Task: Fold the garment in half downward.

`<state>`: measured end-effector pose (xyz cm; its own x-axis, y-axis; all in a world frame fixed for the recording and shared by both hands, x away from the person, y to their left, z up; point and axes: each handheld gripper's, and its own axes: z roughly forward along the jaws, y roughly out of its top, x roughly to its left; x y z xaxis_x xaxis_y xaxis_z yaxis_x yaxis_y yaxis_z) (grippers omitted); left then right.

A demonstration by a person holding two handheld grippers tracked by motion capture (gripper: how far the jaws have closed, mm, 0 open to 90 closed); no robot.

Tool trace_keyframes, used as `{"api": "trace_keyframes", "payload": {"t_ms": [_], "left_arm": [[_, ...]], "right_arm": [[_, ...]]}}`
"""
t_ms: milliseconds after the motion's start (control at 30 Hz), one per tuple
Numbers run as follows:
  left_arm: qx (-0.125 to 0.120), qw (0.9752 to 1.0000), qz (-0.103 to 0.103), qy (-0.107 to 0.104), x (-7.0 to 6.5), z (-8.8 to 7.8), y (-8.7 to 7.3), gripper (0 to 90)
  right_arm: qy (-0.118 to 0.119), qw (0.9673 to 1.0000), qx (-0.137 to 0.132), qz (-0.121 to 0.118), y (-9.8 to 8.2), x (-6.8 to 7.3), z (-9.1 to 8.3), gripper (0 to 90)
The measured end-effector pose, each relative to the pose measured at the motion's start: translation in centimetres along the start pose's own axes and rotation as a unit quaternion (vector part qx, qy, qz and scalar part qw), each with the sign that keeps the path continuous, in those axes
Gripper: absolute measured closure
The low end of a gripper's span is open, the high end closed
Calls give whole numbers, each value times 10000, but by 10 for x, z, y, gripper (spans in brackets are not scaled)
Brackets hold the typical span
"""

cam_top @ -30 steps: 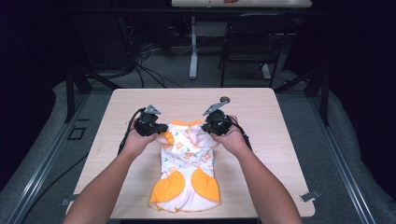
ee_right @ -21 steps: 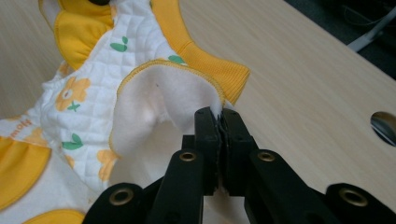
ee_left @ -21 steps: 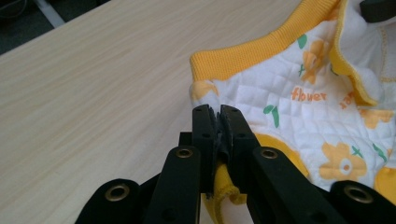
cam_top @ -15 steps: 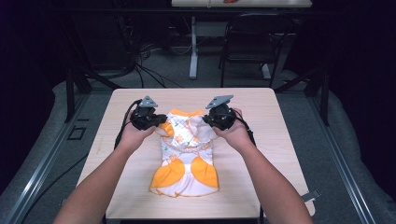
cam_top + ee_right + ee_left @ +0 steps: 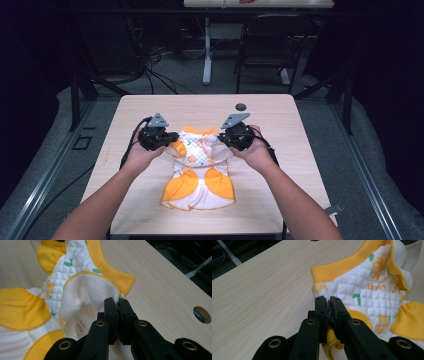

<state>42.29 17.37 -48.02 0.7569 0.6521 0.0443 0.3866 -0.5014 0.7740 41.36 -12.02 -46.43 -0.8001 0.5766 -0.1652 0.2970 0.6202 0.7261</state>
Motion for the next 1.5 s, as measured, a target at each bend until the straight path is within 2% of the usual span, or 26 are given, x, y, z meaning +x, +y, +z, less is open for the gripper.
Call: {"api": "trace_keyframes", "payload": {"t_ms": [133, 200, 267, 433, 500, 733, 767, 1067, 1100, 1267, 1333, 1500], "left_arm": [[30, 10000, 7, -40, -4, -2, -7, 853], [33, 9999, 37, -90, -8, -2, -13, 854], [90, 9999, 55, -123, -11, -2, -18, 854], [151, 9996, 65, -237, -17, 0, -28, 853], [171, 9995, 67, -275, -20, 1, -36, 853], [238, 9989, 11, -400, -25, 1, -51, 850], [219, 9988, -10, -435, -28, 1, -55, 850], [291, 9980, 25, -568, -39, 1, -67, 835], [307, 9979, 35, -563, -40, 2, -70, 832], [314, 9976, 64, -607, -44, 1, -76, 832], [302, 9975, 23, -635, -46, 1, -80, 831], [258, 9970, -58, -732, -51, 0, -87, 821]], "right_arm": [[53, 10000, 7, -24, -5, 7, 0, 863], [106, 9997, 147, -141, -11, 12, 2, 863], [157, 9997, 139, -80, -15, 15, 2, 863], [245, 9991, 286, -189, -26, 22, 5, 862], [305, 9992, 213, -111, -30, 25, 5, 862], [436, 9986, 266, -95, -43, 34, 8, 862], [489, 9985, 245, -35, -47, 37, 9, 861], [638, 9977, 214, 85, -61, 46, 10, 845], [666, 9975, 171, 161, -64, 48, 10, 843], [719, 9971, 171, 160, -71, 54, 10, 842], [749, 9969, 194, 140, -74, 56, 10, 842], [832, 9960, 168, 265, -81, 60, 9, 815]]}}
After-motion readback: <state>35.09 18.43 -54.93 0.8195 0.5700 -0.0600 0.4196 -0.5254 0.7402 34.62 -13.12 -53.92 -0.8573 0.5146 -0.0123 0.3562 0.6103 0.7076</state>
